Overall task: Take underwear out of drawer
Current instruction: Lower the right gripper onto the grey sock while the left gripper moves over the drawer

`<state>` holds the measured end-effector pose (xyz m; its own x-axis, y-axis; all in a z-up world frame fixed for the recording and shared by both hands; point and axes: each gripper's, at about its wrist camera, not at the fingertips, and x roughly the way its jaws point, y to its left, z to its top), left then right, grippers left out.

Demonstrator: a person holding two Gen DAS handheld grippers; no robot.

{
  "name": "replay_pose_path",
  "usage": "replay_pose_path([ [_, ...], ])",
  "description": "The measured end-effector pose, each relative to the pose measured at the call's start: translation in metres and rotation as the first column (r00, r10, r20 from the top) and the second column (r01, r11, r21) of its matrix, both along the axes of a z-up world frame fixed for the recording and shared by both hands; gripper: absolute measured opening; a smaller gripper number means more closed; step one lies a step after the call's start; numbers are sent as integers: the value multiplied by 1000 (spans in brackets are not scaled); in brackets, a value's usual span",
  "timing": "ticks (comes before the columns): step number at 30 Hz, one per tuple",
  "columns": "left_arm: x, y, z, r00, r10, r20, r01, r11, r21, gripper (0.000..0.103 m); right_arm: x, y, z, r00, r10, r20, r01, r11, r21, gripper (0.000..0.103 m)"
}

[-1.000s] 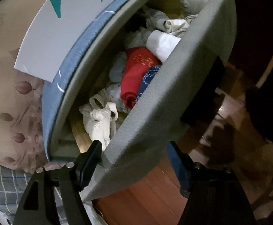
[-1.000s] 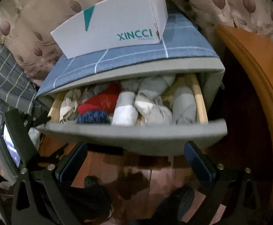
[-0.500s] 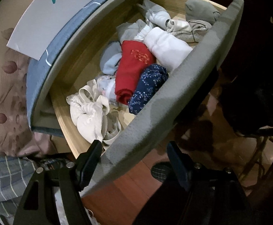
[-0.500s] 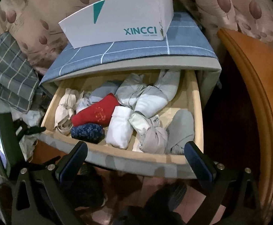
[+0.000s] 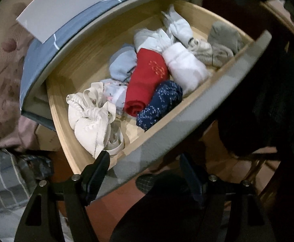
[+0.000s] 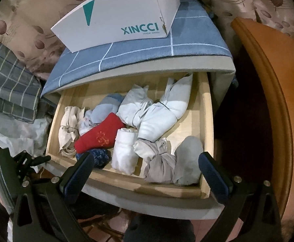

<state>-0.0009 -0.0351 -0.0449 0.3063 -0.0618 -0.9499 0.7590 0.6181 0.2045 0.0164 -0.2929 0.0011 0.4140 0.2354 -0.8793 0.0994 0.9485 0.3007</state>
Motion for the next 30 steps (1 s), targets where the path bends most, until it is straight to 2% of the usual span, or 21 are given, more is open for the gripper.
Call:
replay_pose_path([
  [6, 9, 13, 15, 993, 105, -47, -111, 982, -150, 73, 6, 5, -5, 999, 40, -35, -41, 999, -4, 102],
  [11, 10, 18, 34, 987, 138, -85, -155, 956, -248, 73, 15, 4, -16, 991, 66, -119, -71, 997, -34, 101],
  [16, 15, 24, 54, 980, 181, -83, -199, 927, -317, 73, 23, 0, -30, 979, 76, -191, -91, 993, -75, 86],
  [20, 25, 29, 59, 968, 241, -68, -250, 908, -337, 73, 28, -2, -39, 969, 82, -234, -109, 989, -101, 75],
  [22, 31, 32, 59, 962, 268, -60, -272, 902, -335, 73, 30, -1, -42, 964, 93, -247, -125, 985, -116, 64],
  [25, 36, 34, 57, 955, 294, -36, -290, 904, -315, 73, 34, 2, -47, 957, 103, -271, -149, 977, -154, 61],
  [26, 37, 34, 56, 954, 297, -33, -292, 905, -308, 73, 36, 3, -51, 954, 107, -279, -159, 972, -173, 57],
  [30, 45, 41, 52, 943, 331, -35, -326, 899, -292, 73, 41, 8, -62, 941, 116, -318, -201, 948, -249, 55],
])
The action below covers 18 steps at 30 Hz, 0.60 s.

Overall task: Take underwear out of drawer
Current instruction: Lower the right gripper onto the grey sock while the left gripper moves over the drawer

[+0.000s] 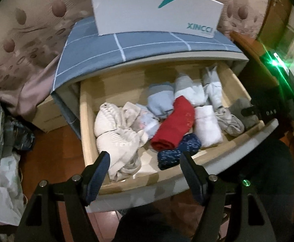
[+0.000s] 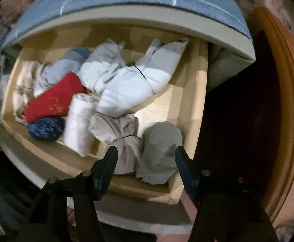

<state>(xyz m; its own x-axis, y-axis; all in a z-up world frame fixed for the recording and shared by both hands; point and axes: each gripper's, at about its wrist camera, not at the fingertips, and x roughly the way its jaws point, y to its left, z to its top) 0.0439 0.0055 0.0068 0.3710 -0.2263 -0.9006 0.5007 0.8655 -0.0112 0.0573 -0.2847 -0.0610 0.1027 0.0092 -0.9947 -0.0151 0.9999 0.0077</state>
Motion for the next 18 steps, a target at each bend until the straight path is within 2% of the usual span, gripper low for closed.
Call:
replay_pose_path([
  [7, 9, 7, -8, 999, 30, -14, -30, 999, 16, 73, 10, 9, -21, 997, 65, -46, -70, 993, -97, 51],
  [11, 11, 6, -13, 999, 38, -24, -38, 999, 19, 73, 14, 9, -32, 995, 72, -65, -79, 991, -110, 45],
  [13, 12, 6, -15, 999, 41, -30, -40, 999, 13, 73, 16, 9, -36, 995, 75, -63, -81, 991, -105, 39],
  [18, 13, 6, -16, 998, 46, -36, -46, 999, 3, 73, 21, -1, -50, 997, 31, -72, -38, 996, -86, 31],
])
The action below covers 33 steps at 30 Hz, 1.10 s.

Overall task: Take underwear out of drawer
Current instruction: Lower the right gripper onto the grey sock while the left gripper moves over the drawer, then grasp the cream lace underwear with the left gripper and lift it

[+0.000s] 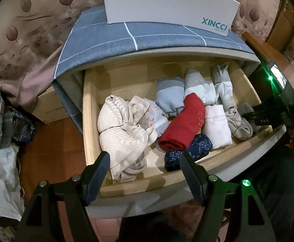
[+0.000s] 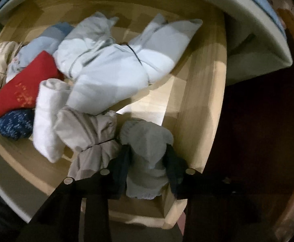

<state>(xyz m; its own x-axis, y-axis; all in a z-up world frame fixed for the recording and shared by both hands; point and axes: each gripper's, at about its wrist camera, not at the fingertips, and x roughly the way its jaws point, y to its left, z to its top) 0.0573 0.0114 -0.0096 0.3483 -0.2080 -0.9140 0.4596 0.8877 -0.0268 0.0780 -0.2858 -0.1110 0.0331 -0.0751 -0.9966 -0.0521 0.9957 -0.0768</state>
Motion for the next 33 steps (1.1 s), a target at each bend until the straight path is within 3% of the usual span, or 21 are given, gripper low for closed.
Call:
replay_pose_path([
  [7, 6, 0, 0, 1000, 25, -15, -25, 999, -20, 73, 12, -11, -7, 999, -44, 11, 43, 994, 102, 30],
  [14, 9, -1, -1, 999, 39, -30, -40, 999, -24, 73, 25, 5, -7, 1000, -13, 15, 11, 986, 164, 30],
  [22, 15, 6, 0, 998, 56, -36, -57, 998, -9, 73, 11, 5, -11, 999, 41, -10, -40, 994, 104, 47],
  [33, 38, 23, -3, 982, 143, -120, -145, 989, -11, 74, 8, -12, -30, 997, 50, -55, -47, 997, 57, 53],
])
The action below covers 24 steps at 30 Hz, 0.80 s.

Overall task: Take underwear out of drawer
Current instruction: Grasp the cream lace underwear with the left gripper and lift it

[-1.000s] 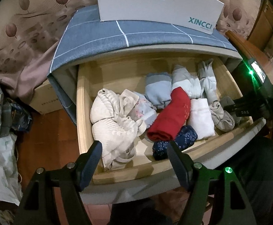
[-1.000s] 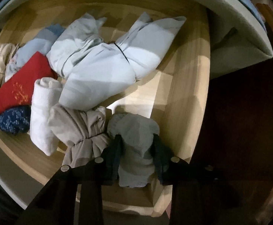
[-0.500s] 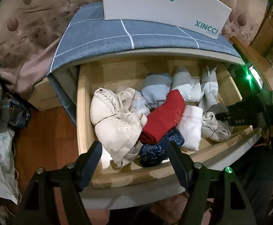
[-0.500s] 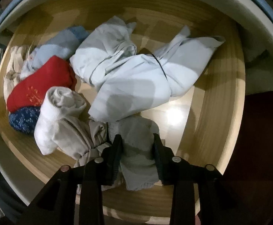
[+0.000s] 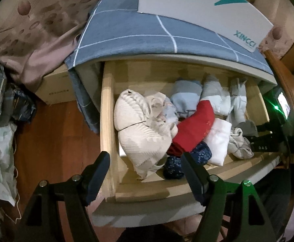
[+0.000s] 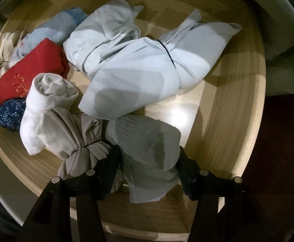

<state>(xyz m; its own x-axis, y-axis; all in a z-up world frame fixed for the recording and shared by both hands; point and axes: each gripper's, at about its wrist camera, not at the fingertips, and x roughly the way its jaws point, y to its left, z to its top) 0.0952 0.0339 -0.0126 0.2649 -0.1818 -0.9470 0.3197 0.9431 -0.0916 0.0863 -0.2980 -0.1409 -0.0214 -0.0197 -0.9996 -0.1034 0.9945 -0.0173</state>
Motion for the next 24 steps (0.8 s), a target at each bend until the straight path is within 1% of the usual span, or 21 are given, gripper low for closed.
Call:
replay_pose_path([
  [2, 4, 0, -3, 1000, 14, -25, -15, 1000, -11, 74, -1, -1, -6, 1000, -4, 4, 4, 1000, -11, 54],
  [3, 5, 0, -4, 999, 22, -36, -23, 1000, -15, 74, 1, 4, -1, 1000, -5, 9, 5, 1000, -17, 54],
  [4, 8, 0, -7, 998, 35, -53, -36, 999, -16, 74, 3, 10, 2, 1000, -7, 14, 7, 1000, -21, 51],
  [5, 10, -1, -9, 997, 45, -64, -46, 999, -14, 74, 2, 16, -2, 1000, -12, 20, 12, 1000, -15, 46],
  [6, 11, -2, -11, 996, 54, -75, -55, 998, -9, 74, 1, 22, -7, 1000, -18, 22, 18, 1000, -5, 43],
  [9, 16, -3, -16, 990, 86, -108, -87, 996, -8, 74, 0, 27, -6, 999, -33, 41, 33, 999, -5, 39],
  [13, 27, 1, -22, 975, 162, -153, -168, 985, -33, 74, -10, 24, 2, 995, -64, 74, 64, 998, 11, 38],
  [16, 33, 4, -23, 964, 213, -161, -224, 973, -52, 74, -19, 23, 13, 991, -83, 106, 80, 996, 36, 37],
  [18, 36, 4, -26, 954, 249, -166, -261, 964, -49, 74, -24, 22, 16, 989, -90, 115, 85, 995, 45, 37],
  [24, 41, -5, -36, 944, 276, -182, -288, 957, -45, 74, -25, 13, 12, 986, -124, 109, 116, 991, 73, 37],
])
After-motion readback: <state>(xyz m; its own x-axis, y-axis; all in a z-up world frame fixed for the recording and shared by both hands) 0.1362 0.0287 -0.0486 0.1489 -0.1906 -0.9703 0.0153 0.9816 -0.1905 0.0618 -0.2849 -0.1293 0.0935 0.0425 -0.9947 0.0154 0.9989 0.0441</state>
